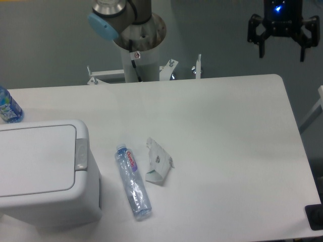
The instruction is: Open the trash can
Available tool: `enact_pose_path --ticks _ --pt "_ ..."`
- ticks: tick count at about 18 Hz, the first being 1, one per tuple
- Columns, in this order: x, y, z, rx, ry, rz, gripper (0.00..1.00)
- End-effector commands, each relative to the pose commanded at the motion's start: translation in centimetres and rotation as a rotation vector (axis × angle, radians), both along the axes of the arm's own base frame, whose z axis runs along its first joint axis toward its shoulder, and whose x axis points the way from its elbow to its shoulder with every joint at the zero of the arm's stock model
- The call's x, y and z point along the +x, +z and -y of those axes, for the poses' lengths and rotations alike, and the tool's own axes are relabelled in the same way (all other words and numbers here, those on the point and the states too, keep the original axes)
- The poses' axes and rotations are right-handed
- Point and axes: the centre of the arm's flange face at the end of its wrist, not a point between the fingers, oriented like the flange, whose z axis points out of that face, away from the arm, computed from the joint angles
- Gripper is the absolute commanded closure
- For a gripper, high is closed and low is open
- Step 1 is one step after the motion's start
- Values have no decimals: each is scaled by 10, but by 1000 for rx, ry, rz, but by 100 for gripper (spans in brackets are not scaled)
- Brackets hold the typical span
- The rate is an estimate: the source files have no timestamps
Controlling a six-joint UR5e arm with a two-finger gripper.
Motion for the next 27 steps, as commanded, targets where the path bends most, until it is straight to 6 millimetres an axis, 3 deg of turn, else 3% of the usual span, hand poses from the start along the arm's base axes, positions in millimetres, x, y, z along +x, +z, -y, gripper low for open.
enact_pose_path --ticks 5,7,14,20,25,27 --pt "6 4 -5 19 26 0 0" --pt "12 4 -17 53 100 16 0" --pt "54 -4 -105 235 336 56 0" --pt "123 -22 -194 319 427 176 0" --pt "155 -25 -241 440 483 345 0" --pt "162 -24 -252 483 497 430 0"
